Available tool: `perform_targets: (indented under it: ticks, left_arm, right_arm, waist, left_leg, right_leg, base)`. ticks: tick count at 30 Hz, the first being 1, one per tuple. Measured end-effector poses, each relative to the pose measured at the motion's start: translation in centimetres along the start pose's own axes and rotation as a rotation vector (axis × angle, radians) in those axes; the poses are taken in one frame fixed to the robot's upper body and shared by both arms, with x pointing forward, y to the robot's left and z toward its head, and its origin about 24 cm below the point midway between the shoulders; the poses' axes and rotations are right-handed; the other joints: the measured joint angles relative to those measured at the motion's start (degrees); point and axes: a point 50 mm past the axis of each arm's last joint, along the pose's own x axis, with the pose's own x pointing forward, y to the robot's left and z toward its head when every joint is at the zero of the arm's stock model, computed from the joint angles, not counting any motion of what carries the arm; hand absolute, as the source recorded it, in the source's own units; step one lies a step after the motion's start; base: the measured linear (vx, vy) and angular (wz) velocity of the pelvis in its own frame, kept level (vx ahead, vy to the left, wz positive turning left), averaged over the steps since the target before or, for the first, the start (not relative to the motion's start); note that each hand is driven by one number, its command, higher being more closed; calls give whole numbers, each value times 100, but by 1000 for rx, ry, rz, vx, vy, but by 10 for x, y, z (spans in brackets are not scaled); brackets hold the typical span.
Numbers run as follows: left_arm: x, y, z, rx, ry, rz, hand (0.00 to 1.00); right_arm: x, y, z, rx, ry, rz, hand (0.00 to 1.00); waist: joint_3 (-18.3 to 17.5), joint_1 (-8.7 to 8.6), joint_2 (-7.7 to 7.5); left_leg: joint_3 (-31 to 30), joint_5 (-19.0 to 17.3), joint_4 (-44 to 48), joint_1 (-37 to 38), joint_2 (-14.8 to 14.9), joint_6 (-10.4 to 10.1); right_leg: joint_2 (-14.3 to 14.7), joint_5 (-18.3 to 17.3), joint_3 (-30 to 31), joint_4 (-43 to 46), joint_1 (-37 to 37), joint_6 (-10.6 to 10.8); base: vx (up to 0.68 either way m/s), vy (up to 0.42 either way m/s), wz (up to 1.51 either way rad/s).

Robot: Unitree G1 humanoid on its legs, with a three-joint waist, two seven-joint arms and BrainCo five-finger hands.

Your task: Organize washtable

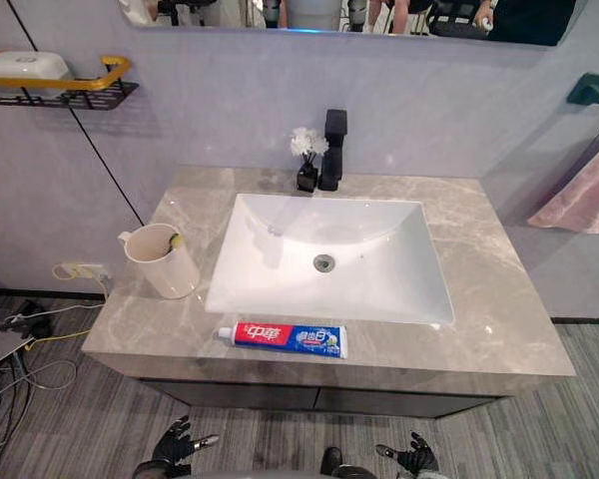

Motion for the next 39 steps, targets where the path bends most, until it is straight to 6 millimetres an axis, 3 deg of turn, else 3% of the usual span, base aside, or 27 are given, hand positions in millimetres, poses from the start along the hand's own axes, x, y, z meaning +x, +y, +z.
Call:
perform_targets:
  ticks: [6, 8, 14, 17, 20, 22, 25, 27, 29, 32, 34, 39]
  left_arm:
    - [2, 6, 3, -19, 7, 22, 0]
    - [2, 17, 4, -42, 4, 61, 0]
    - [-3, 77, 13, -115, -43, 248, 0]
    - [-8, 100, 29, -140, -119, 332, 0]
    - [-20, 117, 66, -153, -307, 403, 0]
    - [-42, 128, 110, -137, -530, 460, 0]
    - [-71, 134, 153, -136, -755, 516, 0]
    - [-104, 130, 190, -95, -968, 552, 0]
    - [-132, 121, 214, -46, -1142, 586, 0]
    - [-164, 104, 236, 25, -1318, 598, 0]
    - [-183, 84, 251, 106, -1444, 556, 0]
    - [-231, 13, 280, 347, -1803, 240, 0]
  right_arm:
    - [1, -7, 5, 36, -16, -28, 0]
    - [2, -11, 8, 40, -24, -36, 0]
    - [5, -28, 22, 38, -63, -73, 0]
    - [5, -31, 24, 34, -67, -76, 0]
    - [5, -31, 24, 33, -69, -73, 0]
    - [3, -32, 24, 30, -81, -67, 0]
    - [2, -36, 21, 28, -80, -76, 0]
    - [1, -37, 20, 30, -76, -78, 0]
    - [1, -36, 20, 19, -79, -70, 0]
    - [1, -32, 18, -4, -72, -46, 0]
    - [0, -31, 15, -18, -63, -28, 0]
    - [0, -19, 11, -74, -48, 37, 0]
  waist:
    - [3, -5, -7]
    - [4, -10, -8]
    - [2, 5, -11]
    - [-5, 8, -21]
    - [-19, 18, 0]
    - [-53, 29, 27]
    - [-95, 108, 102]
    - [-143, 143, 179]
    - [-196, 168, 219]
    - [-220, 186, 248]
    - [-228, 185, 257]
    - [-233, 156, 264]
  left_leg:
    - [-30, 1, -3, 6, -22, 2]
    - [-74, 16, -2, 5, -55, 24]
    - [-240, 61, -14, -18, -79, 69]
    - [-331, 91, -81, -43, -86, 66]
    - [-398, 102, -86, -85, -83, 65]
    - [-501, 123, -89, -125, -87, 97]
    - [-529, 156, -95, -128, -99, 115]
    - [-615, 170, -88, -158, -168, 136]
    - [-667, 182, -16, -223, -201, 137]
    - [-726, 223, 29, -213, -276, 145]
    - [-774, 250, 29, -209, -296, 151]
    - [-789, 283, 24, -211, -285, 201]
  right_leg:
    - [-21, 0, -58, 2, 24, 0]
    - [-36, 0, -109, 2, 45, 0]
    - [-99, -7, -242, -1, 94, 13]
    - [-116, -14, -336, -1, 94, 22]
    - [-116, -30, -380, 1, 82, 30]
    - [-128, -70, -499, 7, 90, 55]
    - [-141, -78, -536, 25, 87, 60]
    - [-183, -79, -634, 26, 102, 62]
    - [-221, -96, -660, 27, 100, 87]
    - [-292, -103, -688, 27, 161, 98]
    - [-309, -103, -720, 27, 187, 104]
    - [-337, -82, -726, 26, 190, 97]
  base:
    - [17, 32, 3]
    - [-22, 23, 12]
    - [-43, 10, 14]
    - [-27, 11, 17]
    - [12, 18, 12]
    - [39, 22, 22]
    - [60, 39, 10]
    - [38, 66, 21]
    - [11, 58, 18]
    - [-30, 51, 12]
    - [-60, 9, 12]
    - [-85, 15, 2]
